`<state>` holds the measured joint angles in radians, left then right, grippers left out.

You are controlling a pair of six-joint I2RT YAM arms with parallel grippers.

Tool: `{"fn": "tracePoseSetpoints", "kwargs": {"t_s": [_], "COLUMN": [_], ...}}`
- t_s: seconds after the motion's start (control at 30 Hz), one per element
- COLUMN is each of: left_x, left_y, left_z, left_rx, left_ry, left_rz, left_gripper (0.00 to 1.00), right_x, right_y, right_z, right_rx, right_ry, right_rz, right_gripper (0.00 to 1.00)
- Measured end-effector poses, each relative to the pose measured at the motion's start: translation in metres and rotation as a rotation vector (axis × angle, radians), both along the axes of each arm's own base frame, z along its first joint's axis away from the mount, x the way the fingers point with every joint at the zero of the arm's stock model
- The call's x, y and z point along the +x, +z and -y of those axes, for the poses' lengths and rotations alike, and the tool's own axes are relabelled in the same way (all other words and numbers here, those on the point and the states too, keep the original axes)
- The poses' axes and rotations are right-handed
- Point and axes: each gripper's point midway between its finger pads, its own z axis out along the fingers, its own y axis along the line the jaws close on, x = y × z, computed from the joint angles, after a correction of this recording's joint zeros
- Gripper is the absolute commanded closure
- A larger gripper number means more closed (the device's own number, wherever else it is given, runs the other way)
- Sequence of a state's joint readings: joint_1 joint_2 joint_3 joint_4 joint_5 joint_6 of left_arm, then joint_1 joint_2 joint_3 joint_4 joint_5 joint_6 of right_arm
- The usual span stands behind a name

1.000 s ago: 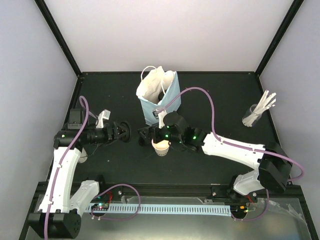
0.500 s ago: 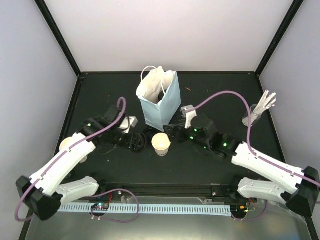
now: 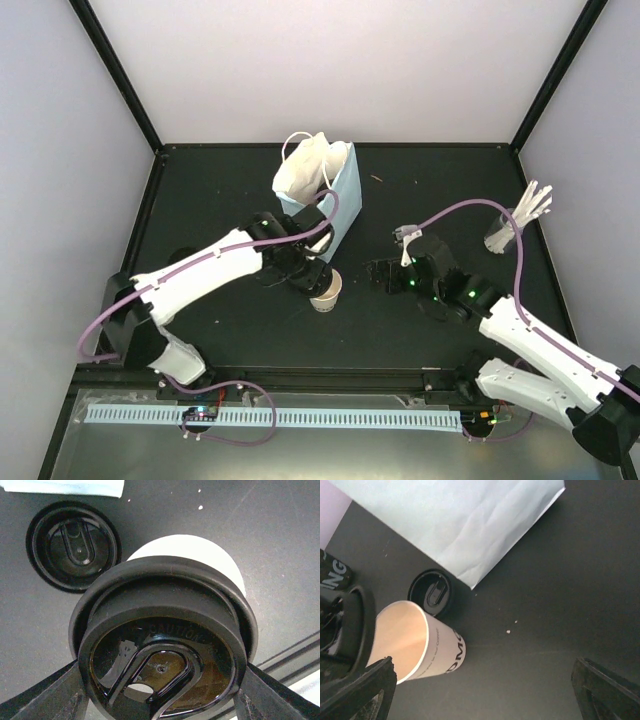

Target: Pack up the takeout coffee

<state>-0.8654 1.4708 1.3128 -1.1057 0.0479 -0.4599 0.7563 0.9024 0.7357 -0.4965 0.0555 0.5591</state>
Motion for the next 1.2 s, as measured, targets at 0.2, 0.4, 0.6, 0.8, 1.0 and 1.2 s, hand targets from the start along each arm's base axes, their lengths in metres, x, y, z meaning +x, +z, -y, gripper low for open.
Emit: {"fn": "tracePoseSetpoints", "kwargs": {"t_s": [0.2, 0.4, 0.6, 0.8, 1.0, 1.2], "left_x": [0.014, 0.015, 0.012, 0.012, 0.011, 0.010], "left_y": [-0.009, -0.024, -0.023, -0.023, -0.018, -0.028], "left_z": [0.019, 0.020, 0.022, 0.027, 0.028, 0.027], "left_rx": [0.059, 0.128, 0.146, 0.158, 0.158, 0.186], "left_ry": [-0.072, -0.111, -0.141, -0.164, -0.173, -0.179], "left_rz": [0.022, 0.001, -0.006, -0.012, -0.010, -0.035], "left_gripper": [0.25, 0.24, 0.25, 0.24, 0.24, 0.24], "right_x": [-0.008, -0.011, -0.009, -0.008, -0.004, -0.004], "right_y": [-0.014, -0.026, -0.045, -0.049, -0.050, -0.050], "right_z": [-0.009, -0.018, -0.022, -0.024, -0.022, -0.020], "right_rx": [0.022, 0.027, 0.001, 0.005, 0.013, 0.015], "right_ry": [0.058, 0.098, 0.106, 0.110, 0.099, 0.095], "right_rz": [-0.077, -0.131, -0.192, -0.211, -0.209, -0.211], "right_gripper": [0.02, 0.02, 0.03, 0.03, 0.03, 0.03]}}
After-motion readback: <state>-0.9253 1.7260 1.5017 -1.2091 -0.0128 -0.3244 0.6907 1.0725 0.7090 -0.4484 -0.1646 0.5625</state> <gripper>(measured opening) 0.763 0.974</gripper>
